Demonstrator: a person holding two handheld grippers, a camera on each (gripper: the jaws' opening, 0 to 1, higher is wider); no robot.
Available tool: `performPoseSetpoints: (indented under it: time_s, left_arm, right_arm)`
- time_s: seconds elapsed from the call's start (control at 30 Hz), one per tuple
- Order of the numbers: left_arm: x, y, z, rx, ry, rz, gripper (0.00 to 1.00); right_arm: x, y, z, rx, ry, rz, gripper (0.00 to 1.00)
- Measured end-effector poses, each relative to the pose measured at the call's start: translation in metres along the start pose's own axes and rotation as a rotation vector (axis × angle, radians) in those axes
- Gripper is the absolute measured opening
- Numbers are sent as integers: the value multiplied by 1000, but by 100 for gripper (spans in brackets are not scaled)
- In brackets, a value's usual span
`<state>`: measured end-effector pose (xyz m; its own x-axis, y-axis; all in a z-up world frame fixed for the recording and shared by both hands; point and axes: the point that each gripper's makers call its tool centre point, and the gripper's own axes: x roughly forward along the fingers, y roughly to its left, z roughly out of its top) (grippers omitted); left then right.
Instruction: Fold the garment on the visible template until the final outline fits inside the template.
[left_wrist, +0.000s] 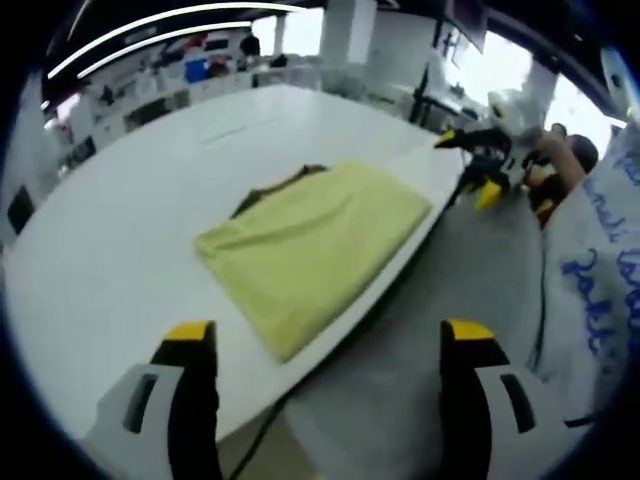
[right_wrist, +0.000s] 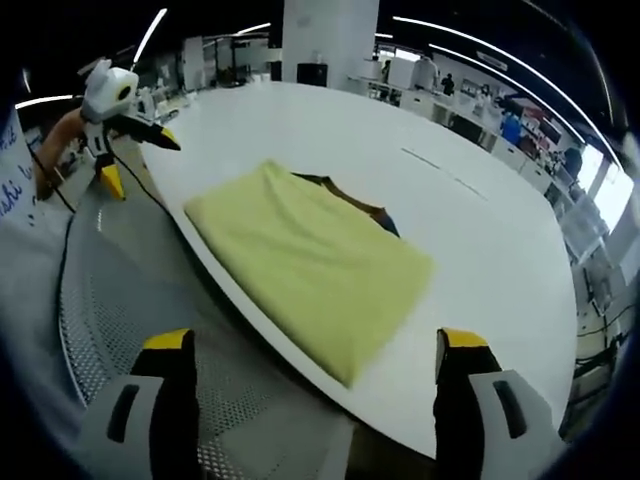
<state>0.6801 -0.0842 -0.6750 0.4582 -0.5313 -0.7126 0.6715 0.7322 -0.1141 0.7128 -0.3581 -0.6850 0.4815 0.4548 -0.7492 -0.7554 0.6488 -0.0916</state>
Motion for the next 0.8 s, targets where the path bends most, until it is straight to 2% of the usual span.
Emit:
performPoseSetpoints:
  time_s: [0.27,0.43,0.63,0.8]
  left_arm:
    - [-6,-8,4,22,-8,-36,95]
    - [-11,-6,4,43,7,-21,98]
    - [-16,0,-1,29,27,5,100]
    - [-23,0,-3,28,31,-8,100]
  right_arm:
    - [-5,1,1,5,-2,2,100]
    - [-8,2,2,5,9,6,100]
    - [-13,8,-2,2,59,19,100]
    - [-22,2,6,4,32,-7,100]
